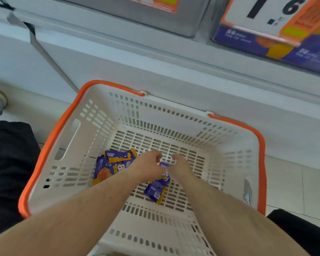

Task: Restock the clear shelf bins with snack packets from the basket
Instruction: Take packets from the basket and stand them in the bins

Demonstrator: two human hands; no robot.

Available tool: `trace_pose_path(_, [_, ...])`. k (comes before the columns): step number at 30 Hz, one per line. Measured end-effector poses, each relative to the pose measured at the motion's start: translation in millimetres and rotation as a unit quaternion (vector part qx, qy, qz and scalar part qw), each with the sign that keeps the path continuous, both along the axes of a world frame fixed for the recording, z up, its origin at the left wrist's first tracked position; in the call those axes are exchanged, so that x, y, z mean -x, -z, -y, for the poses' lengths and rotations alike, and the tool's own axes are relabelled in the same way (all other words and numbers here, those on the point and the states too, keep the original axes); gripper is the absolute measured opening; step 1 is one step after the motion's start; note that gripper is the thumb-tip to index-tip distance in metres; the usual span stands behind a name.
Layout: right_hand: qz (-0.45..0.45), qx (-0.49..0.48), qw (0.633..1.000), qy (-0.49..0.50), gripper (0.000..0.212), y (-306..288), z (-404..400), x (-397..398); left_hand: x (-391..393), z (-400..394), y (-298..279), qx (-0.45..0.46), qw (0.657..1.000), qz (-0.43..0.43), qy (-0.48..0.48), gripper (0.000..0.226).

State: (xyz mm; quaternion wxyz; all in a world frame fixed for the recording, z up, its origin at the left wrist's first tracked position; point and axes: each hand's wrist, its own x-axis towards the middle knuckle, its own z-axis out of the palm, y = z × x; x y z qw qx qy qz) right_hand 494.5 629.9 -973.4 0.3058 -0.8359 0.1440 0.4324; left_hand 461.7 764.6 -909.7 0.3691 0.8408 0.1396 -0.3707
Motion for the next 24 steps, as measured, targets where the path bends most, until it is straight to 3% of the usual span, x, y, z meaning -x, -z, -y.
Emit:
trace_pose_path(2, [0.026,0.004,1.0,-0.008,0.036,-21.7,-0.4,-11.0,7.4,10.7,-1.2,0.022,0.997,-0.057,0.046,0.075])
trace_pose_path(4, [0.046,0.044,0.998,-0.029,0.016,-47.0,-1.6,-20.7,13.1,21.6,-4.2,0.002,0.997,-0.039,0.07,0.08])
trace_pose_path(8, [0.065,0.052,0.997,-0.003,0.015,-103.4,1.5,-36.5,12.7,36.0,-24.3,-0.092,0.985,0.14,0.051,0.028])
trace_pose_path(11, [0.123,-0.009,0.992,0.041,0.019,-157.0,14.9,-45.3,2.5,37.1,-48.6,-0.005,0.983,0.177,-0.048,0.015])
trace_pose_path(13, [0.185,-0.013,0.983,0.012,0.025,-194.0,28.8,-47.1,-4.6,39.5,-70.5,0.064,0.975,0.186,-0.1,0.018])
trace_pose_path(18, [0.291,0.077,0.944,-0.138,0.015,-261.7,56.4,-39.2,-16.4,54.4,-125.5,0.16,0.945,0.262,-0.111,0.027])
trace_pose_path(24, [0.486,0.109,0.862,-0.096,0.026,-317.2,77.1,-31.0,-43.9,87.0,-185.7,0.15,0.907,0.381,-0.095,0.025])
